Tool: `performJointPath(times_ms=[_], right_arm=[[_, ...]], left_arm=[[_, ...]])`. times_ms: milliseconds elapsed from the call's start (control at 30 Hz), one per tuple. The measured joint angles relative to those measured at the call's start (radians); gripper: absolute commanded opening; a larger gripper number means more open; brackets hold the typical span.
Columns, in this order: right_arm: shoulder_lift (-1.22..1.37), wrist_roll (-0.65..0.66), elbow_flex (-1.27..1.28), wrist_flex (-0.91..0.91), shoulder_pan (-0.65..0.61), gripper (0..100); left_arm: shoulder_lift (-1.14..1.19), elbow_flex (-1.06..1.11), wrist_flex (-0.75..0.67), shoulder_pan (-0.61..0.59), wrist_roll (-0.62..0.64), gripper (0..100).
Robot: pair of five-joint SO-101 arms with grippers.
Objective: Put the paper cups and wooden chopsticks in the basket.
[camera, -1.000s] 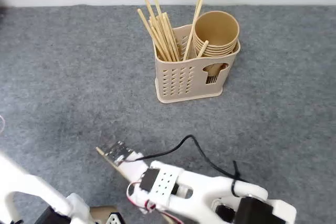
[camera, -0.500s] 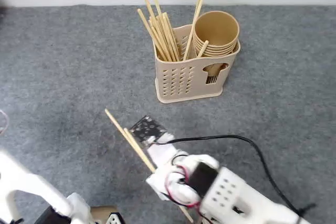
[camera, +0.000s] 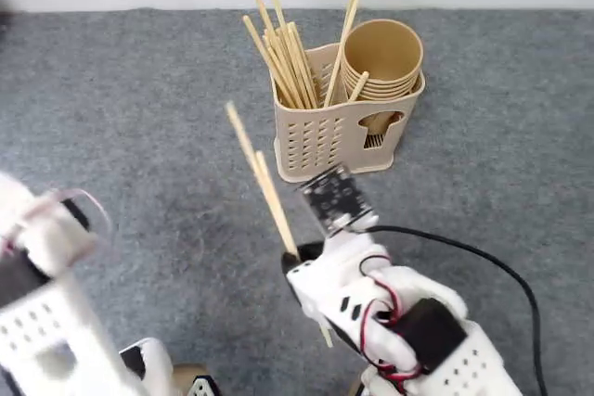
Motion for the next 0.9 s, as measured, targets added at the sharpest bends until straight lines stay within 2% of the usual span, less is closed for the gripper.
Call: performJointPath(times_ms=[233, 400, 600, 900], right_arm=[[-0.002, 0.014, -0.132, -0.011, 0.095, 0.8], [-0.002, 0.058, -0.187, -0.123, 0.164, 0.8], [-0.002, 0.08, -0.193, -0.302, 0.221, 0.8], [-0.002, 0.08, -0.193, -0.555, 0.296, 0.8]], left_arm=[[-0.358, 0.293, -0.075, 0.183, 0.003, 1], [-0.529, 0.413, -0.109, 0.261, 0.003, 1], [-0.626, 0.503, -0.123, 0.347, -0.011, 1], [-0.763, 0.735, -0.261, 0.427, -0.02, 1]])
